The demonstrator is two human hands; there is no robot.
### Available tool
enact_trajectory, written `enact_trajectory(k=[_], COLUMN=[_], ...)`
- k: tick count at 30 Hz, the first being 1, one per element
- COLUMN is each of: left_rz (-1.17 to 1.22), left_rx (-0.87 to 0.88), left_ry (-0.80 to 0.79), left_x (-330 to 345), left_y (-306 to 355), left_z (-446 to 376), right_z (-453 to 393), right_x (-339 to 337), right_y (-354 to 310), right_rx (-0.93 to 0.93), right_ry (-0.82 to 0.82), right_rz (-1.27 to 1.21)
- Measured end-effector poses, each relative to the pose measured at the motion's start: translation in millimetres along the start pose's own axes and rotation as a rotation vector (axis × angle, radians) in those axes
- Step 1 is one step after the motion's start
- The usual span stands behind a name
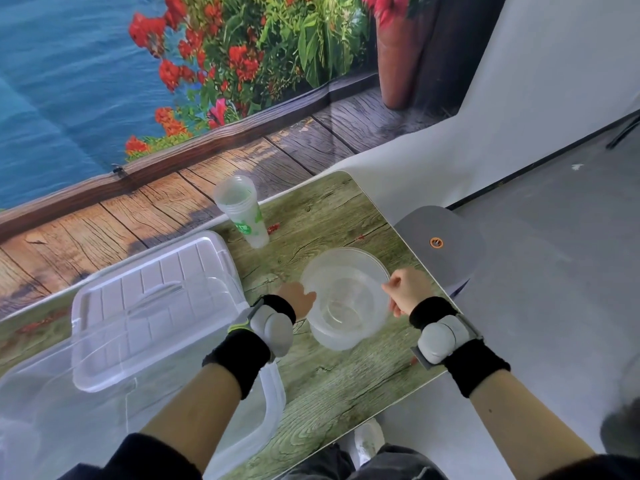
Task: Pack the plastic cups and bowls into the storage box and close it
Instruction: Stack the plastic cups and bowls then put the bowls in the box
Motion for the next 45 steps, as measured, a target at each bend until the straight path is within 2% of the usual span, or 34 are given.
enact_trajectory(k=[5, 13, 16, 19, 22, 27, 32, 39, 45], left_rz=[0.052, 0.063, -0.015, 0.025, 0.279, 0.779, 0.935, 1.033, 1.17], left_rx=[0.006, -0.045, -0.042, -0.026, 0.039, 0.192, 0.259, 0.23, 0.212], left_ry=[0.039, -0.014, 0.013, 0.036, 0.133, 0.42, 0.723, 0.968, 1.111], left_x=[6, 9, 11, 10, -4, -55, -107, -163, -199], left_y=[3, -13, -12, -14, -15, -19, -56, -180, -325], left_z=[-7, -5, -4, -7, -7, 27, 72, 147, 216], right_z=[-1, 2, 8, 9, 10, 5, 18, 68, 129], right_x=[4, 38, 49, 39, 10, -48, -60, 4, 110], right_y=[4, 15, 22, 19, 1, -63, -150, -273, -394], right_rx=[0.015, 0.128, 0.167, 0.125, 0.053, -0.206, -0.512, -0.708, -0.767], right_ry=[0.035, -0.181, -0.243, -0.173, -0.035, 0.144, 0.183, -0.022, -0.278], right_rz=[0.037, 0.006, -0.125, -0.18, -0.266, -0.483, -0.522, -0.496, -0.334])
Point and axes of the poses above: each hand's wrist, its own z-axis away from the middle knuckle, its own x-axis out of the palm, y = z × x, the point moved 4 cm from there along -z, towards the middle knuckle, and after that the axes turned 10 degrees about z, right-handed, at the moved point
